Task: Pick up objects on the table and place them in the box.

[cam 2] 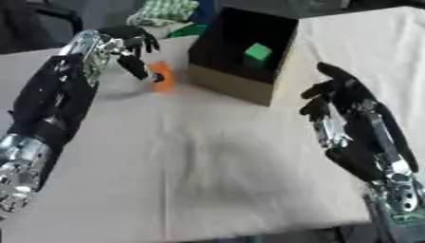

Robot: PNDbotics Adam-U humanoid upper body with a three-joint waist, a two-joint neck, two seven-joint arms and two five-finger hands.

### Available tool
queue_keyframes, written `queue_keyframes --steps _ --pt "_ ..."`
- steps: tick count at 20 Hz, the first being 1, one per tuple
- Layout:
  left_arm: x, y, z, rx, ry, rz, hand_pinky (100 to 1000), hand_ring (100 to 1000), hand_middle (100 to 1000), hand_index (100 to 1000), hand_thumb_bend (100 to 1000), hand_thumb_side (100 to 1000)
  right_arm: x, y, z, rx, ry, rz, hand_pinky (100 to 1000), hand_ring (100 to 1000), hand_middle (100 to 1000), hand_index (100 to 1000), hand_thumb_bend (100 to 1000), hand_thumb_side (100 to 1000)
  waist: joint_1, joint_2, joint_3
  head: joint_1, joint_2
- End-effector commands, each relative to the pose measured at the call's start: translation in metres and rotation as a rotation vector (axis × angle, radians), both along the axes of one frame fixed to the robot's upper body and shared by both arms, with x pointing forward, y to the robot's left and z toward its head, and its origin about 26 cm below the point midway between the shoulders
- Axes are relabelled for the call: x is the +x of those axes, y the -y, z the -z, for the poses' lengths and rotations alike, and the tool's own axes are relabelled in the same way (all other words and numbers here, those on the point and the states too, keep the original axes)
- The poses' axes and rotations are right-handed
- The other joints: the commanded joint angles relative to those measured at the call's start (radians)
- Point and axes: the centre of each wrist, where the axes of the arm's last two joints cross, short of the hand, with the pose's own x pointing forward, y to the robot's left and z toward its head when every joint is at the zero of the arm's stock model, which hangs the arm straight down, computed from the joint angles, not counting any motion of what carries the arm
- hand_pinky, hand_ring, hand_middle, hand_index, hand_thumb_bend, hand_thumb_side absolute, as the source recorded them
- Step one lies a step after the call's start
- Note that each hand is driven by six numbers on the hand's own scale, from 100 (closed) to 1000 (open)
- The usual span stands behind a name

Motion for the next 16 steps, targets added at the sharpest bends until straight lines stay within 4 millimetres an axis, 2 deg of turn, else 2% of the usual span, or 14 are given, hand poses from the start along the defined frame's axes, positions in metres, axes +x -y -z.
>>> queue_keyframes --steps 1,6,10,14,16 --pt "0.001 -0.003 -0.008 0.01 0.018 -0.01 704 617 696 854 526 471 0.001 0.0 -0.007 0.0 0.026 0.0 912 538 598 921 100 511 -0.003 -0.011 -0.001 -0.003 0.003" --pt "0.001 -0.002 0.0 0.009 0.003 -0.017 699 610 695 860 526 477 0.001 0.0 -0.007 -0.002 0.028 0.0 912 537 598 921 100 511 -0.003 -0.006 -0.002 -0.004 0.002" --pt "0.0 -0.001 0.005 0.007 0.003 -0.02 684 582 656 848 479 414 0.001 0.0 -0.008 -0.002 0.029 -0.001 912 537 598 921 100 510 -0.004 -0.005 -0.001 -0.005 0.0" --pt "0.0 -0.001 0.003 -0.004 0.035 -0.022 647 513 558 790 312 175 0.002 0.0 -0.008 -0.002 0.031 -0.002 912 537 598 921 100 509 -0.006 -0.004 -0.001 -0.006 -0.001" --pt "0.0 -0.001 -0.001 -0.019 0.066 -0.019 638 500 536 779 254 118 0.001 0.0 -0.008 -0.002 0.031 -0.002 912 537 598 921 100 509 -0.006 -0.005 -0.001 -0.006 -0.002"
